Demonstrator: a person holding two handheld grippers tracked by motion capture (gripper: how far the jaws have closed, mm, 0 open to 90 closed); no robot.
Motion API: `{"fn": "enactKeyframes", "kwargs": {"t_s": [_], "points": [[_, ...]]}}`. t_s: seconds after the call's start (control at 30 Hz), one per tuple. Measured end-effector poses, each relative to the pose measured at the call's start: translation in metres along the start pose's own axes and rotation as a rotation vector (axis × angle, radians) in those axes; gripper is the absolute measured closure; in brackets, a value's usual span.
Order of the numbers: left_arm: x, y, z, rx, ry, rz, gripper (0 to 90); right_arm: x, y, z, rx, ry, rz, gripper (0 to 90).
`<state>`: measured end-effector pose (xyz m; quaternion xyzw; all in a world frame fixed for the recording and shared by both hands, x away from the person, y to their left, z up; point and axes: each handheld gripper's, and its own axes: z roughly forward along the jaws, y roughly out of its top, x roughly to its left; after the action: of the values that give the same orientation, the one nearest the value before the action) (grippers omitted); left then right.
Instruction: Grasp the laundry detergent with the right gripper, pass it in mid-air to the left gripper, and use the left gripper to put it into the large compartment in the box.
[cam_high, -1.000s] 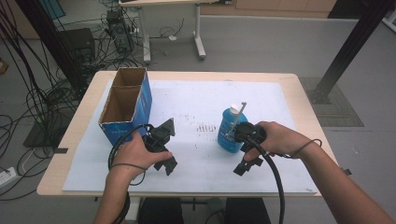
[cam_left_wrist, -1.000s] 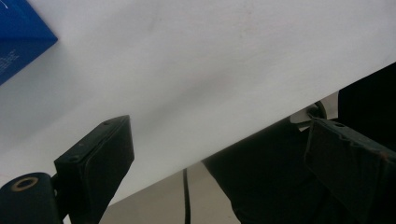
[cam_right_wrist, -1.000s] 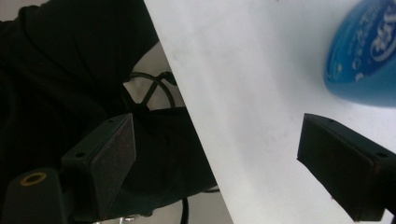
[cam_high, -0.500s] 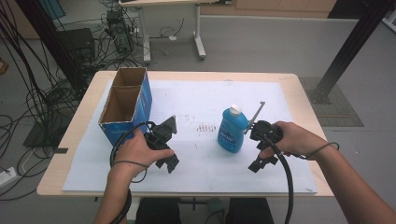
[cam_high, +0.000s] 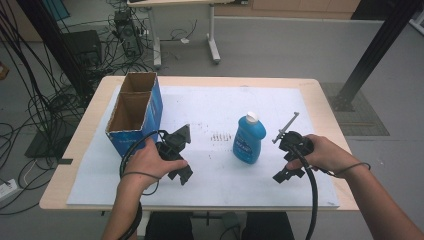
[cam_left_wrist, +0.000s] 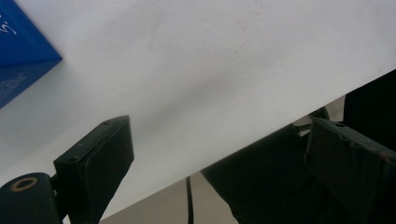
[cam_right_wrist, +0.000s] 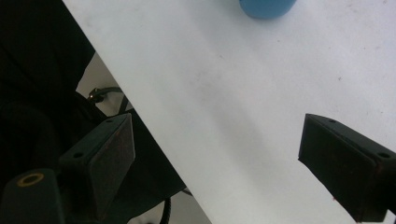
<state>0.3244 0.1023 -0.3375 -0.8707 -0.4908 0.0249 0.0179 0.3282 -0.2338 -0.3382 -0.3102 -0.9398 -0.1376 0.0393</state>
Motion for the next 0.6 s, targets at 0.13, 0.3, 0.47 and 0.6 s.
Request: {"fn": "enactKeyframes", "kwargs": {"t_s": [0.13,0.3,0.47,0.6], "points": [[0.0,0.0,-0.001,0.001,0.003,0.001,8.4,-0.004,-0.004,0.004,-0.023,0.003,0.018,10.2],[-0.001,0.002,-0.001,0.001,-0.003,0.009,8.3,-0.008,-0.006,0.008,-0.04,-0.003,0.036,10.1],[-0.001,0.003,0.0,0.002,-0.01,0.004,8.4,-0.011,-0.008,0.013,-0.049,-0.008,0.046,10.1],[0.0,0.005,0.001,0.005,-0.011,0.003,8.4,-0.014,-0.008,0.017,-0.06,-0.018,0.048,10.1]]}}
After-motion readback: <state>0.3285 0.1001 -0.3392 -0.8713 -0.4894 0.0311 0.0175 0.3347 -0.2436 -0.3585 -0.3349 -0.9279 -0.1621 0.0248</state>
